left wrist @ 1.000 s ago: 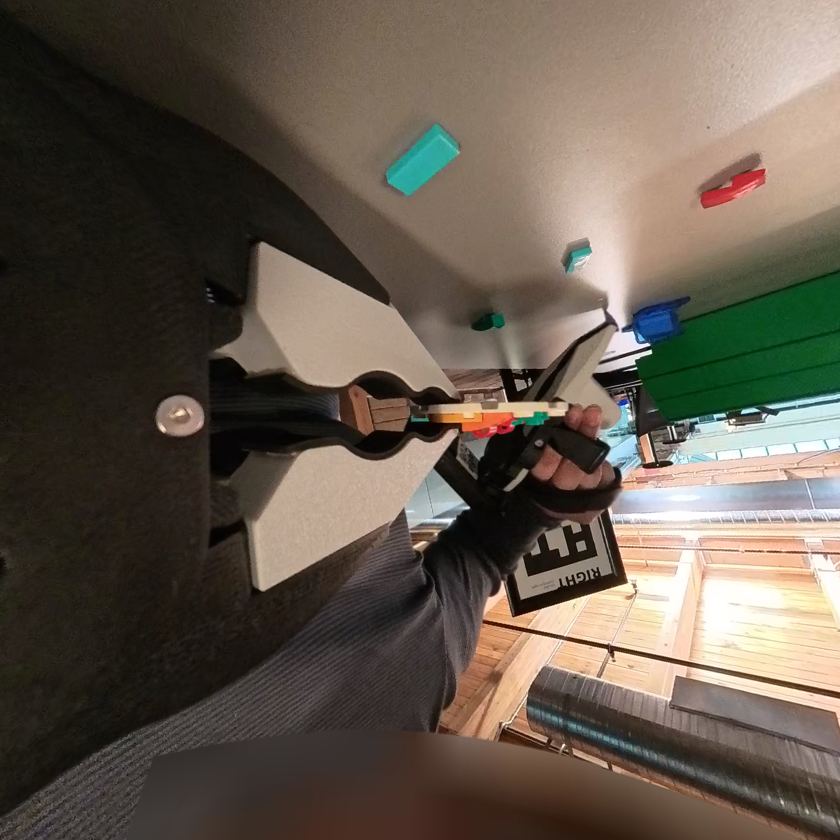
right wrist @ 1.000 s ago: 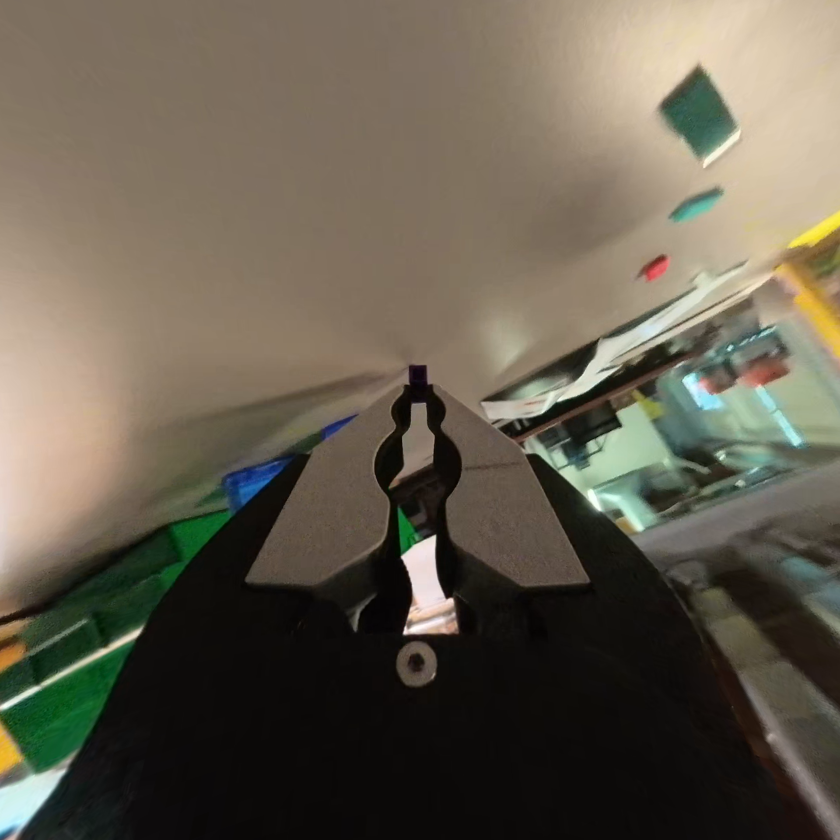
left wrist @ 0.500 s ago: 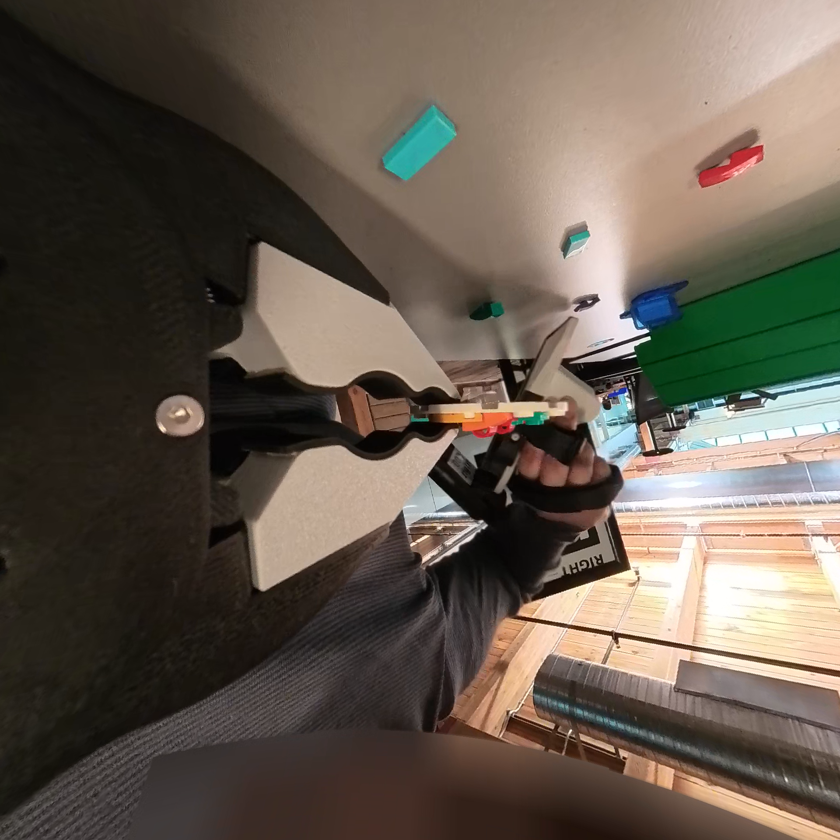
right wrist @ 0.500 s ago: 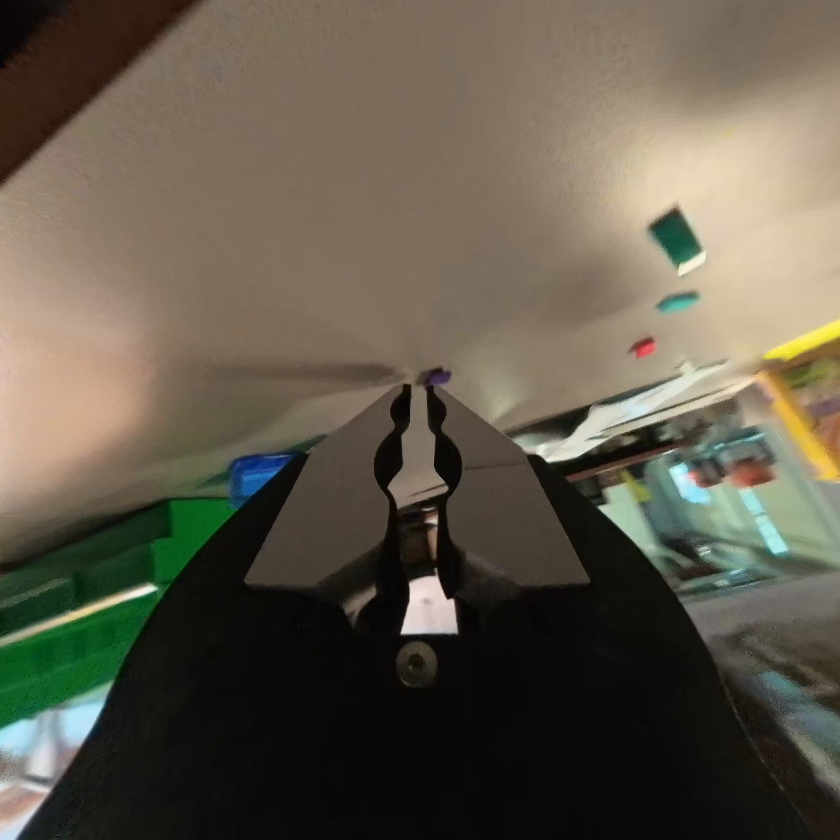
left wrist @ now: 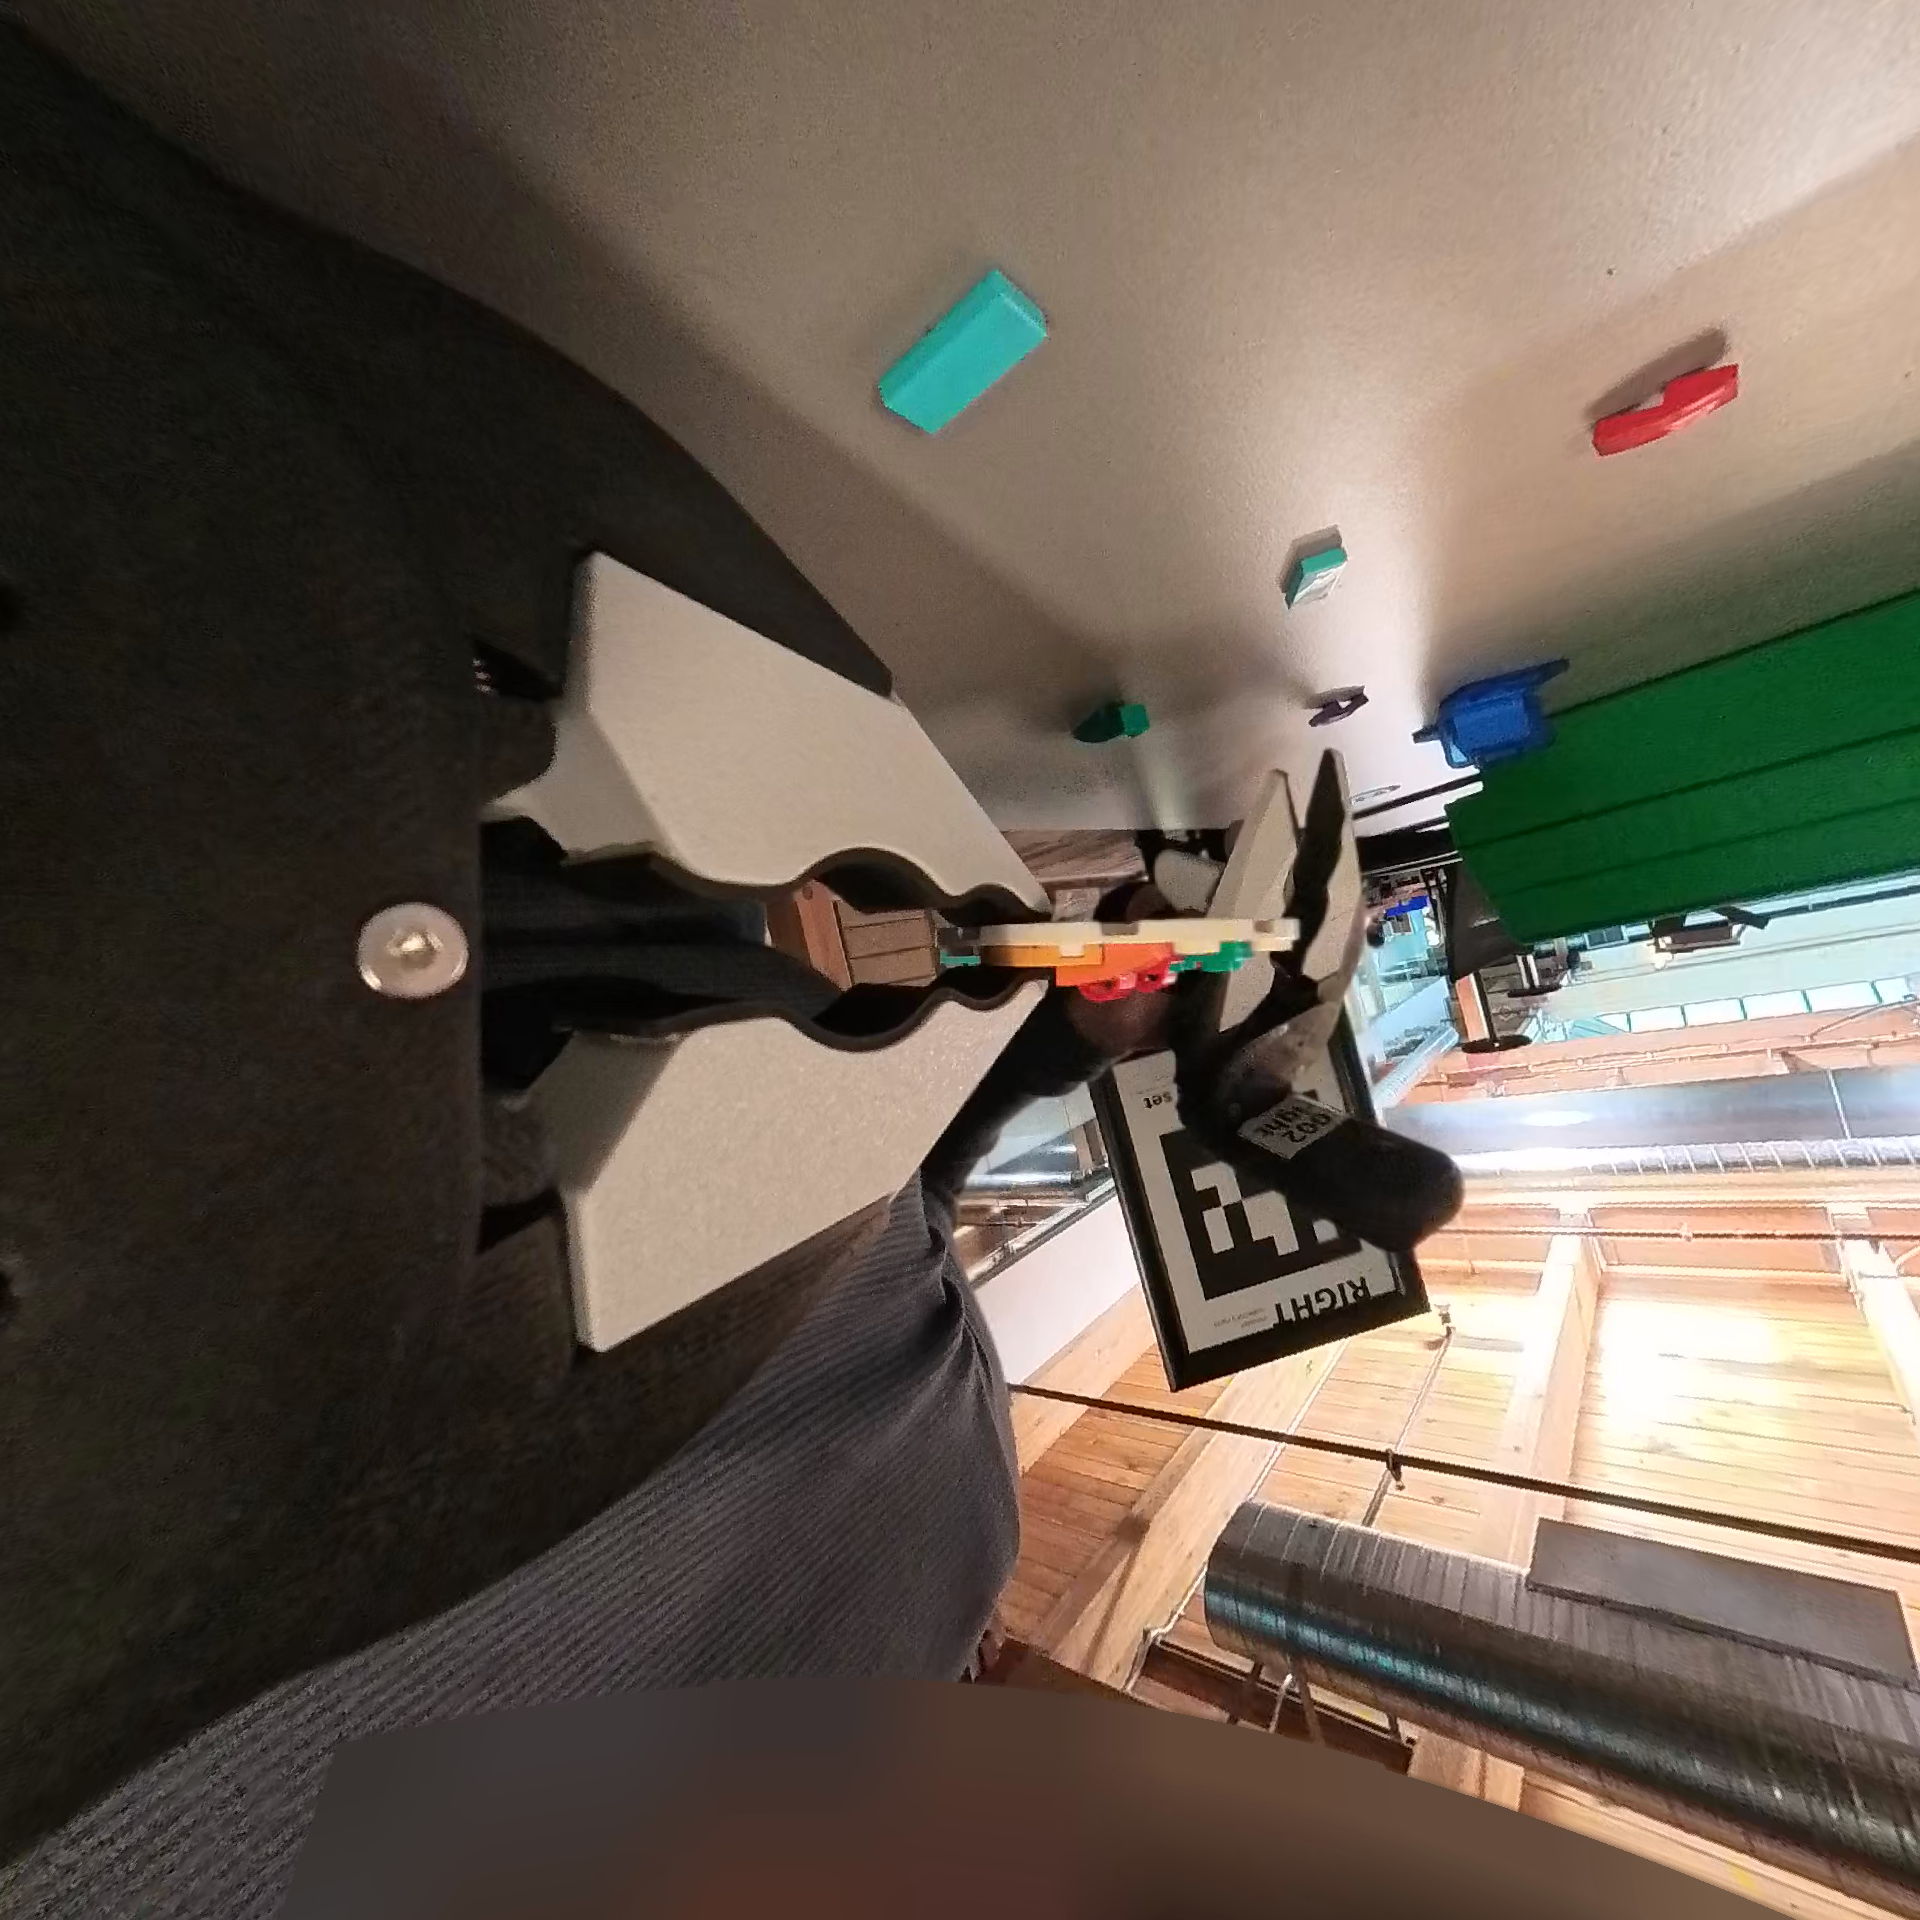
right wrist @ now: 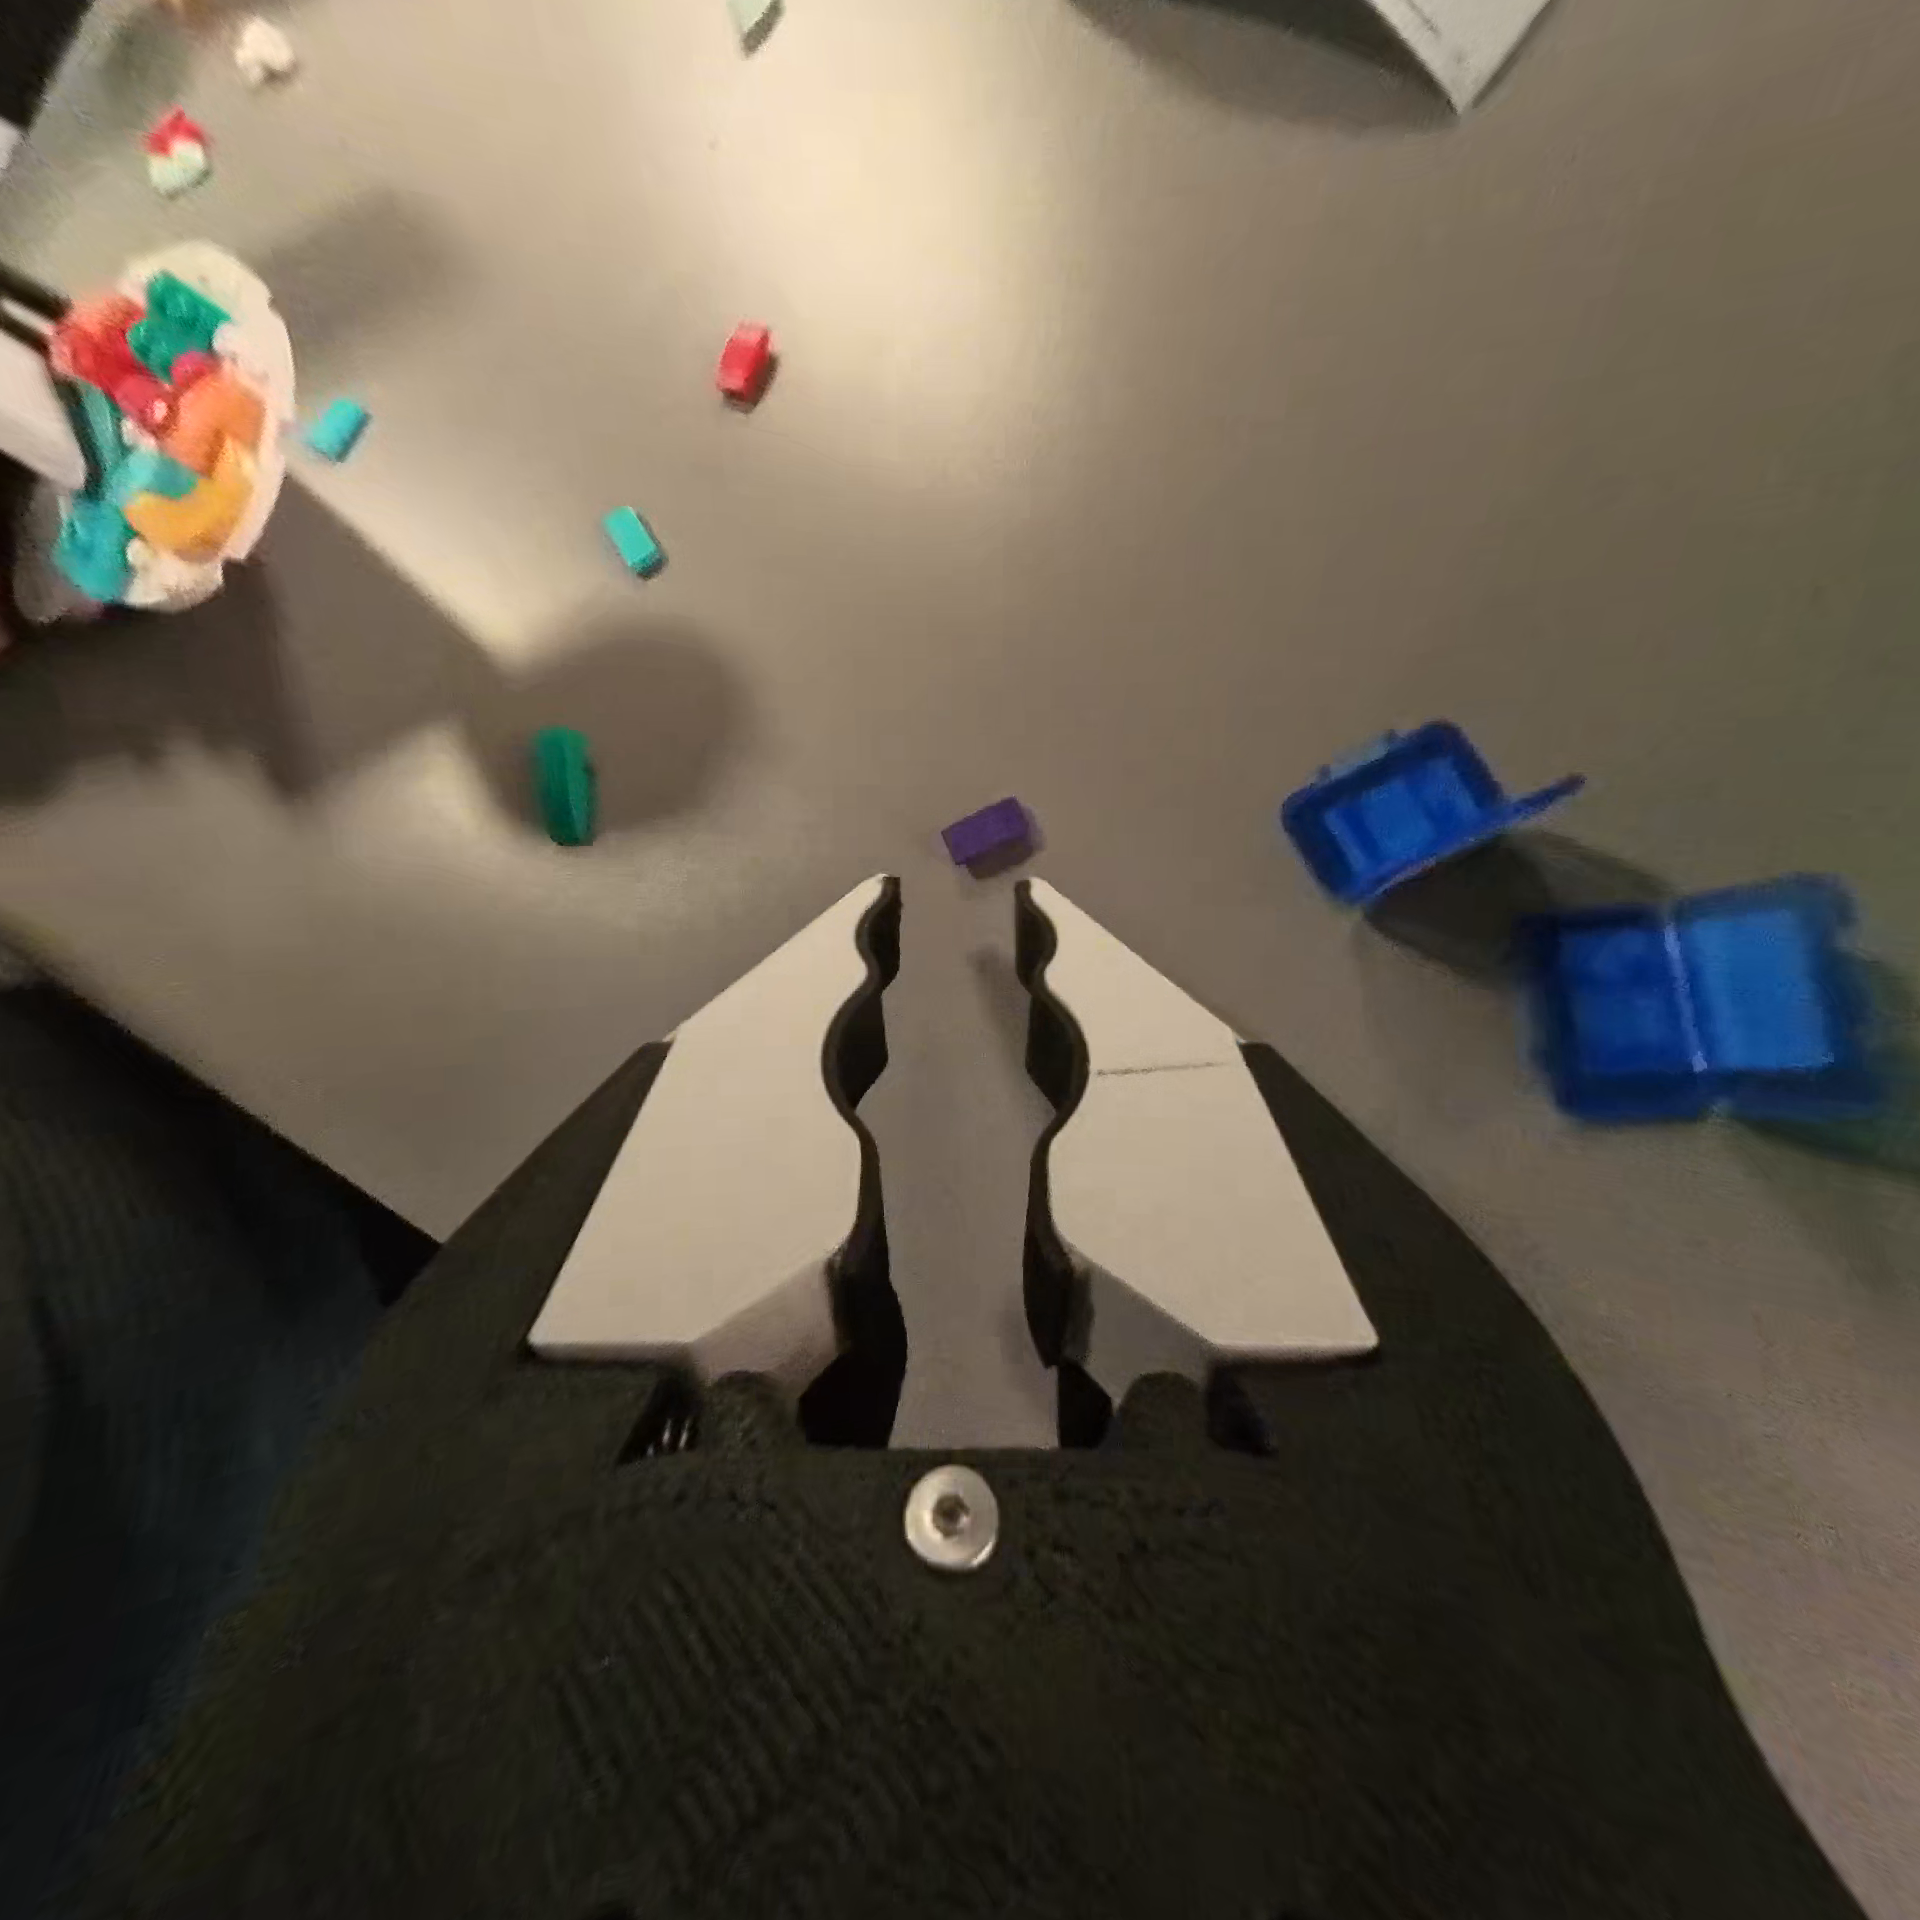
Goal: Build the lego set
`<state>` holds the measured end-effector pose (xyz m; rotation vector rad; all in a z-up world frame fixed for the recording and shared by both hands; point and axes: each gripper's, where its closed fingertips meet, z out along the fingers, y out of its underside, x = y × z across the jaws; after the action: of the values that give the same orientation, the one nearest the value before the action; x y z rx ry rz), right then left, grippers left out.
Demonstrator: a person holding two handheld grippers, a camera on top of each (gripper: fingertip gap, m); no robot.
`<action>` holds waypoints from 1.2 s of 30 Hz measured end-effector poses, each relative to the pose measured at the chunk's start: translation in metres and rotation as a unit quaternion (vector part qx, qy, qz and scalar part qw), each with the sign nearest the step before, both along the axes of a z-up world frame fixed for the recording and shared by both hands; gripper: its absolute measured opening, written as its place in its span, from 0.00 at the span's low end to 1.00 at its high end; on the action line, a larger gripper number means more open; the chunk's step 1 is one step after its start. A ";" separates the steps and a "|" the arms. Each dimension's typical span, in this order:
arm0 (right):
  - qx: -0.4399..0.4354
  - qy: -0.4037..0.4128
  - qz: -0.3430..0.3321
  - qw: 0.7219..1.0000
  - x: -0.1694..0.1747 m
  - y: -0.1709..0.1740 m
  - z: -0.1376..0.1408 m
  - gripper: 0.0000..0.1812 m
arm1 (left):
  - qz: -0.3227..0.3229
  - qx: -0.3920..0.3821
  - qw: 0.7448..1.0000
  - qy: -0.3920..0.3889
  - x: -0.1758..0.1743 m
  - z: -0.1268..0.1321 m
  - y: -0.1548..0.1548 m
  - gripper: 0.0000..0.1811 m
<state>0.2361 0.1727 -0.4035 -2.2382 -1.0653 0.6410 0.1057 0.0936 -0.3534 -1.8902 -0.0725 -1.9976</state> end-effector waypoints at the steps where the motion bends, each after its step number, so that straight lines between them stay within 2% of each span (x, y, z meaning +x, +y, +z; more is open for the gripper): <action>1: -0.002 0.004 -0.011 1.000 0.000 0.000 -0.003 0.11 | 0.000 -0.001 1.000 0.002 0.000 -0.001 0.000 0.03; 11: -0.006 0.026 -0.034 0.999 -0.014 0.007 -0.008 0.11 | 0.007 -0.009 1.000 0.017 0.001 -0.005 0.003 0.03; 18: 0.049 -0.029 -0.033 0.998 -0.010 0.013 -0.011 0.04 | 0.042 -0.012 0.999 0.002 0.008 -0.003 0.009 0.02; 22: 0.074 -0.053 -0.035 0.995 -0.010 0.015 -0.011 0.03 | 0.070 -0.007 0.997 0.001 0.007 -0.001 0.014 0.02; 26: 0.125 -0.042 -0.039 0.991 -0.024 0.024 0.007 0.03 | 0.128 -0.001 0.992 -0.019 -0.007 0.004 0.026 0.02; 30: 0.147 0.017 -0.018 0.989 -0.060 0.019 0.032 0.03 | 0.173 -0.002 0.984 -0.035 -0.019 0.007 0.034 0.02; 36: 0.159 0.097 0.035 0.982 -0.106 0.006 0.063 0.03 | 0.164 -0.010 0.986 -0.036 -0.018 0.005 0.034 0.02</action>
<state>0.1305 0.1783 -0.3407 -1.8330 -1.0671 0.6533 0.0879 0.1275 -0.3487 -1.6893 -0.3988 -1.8442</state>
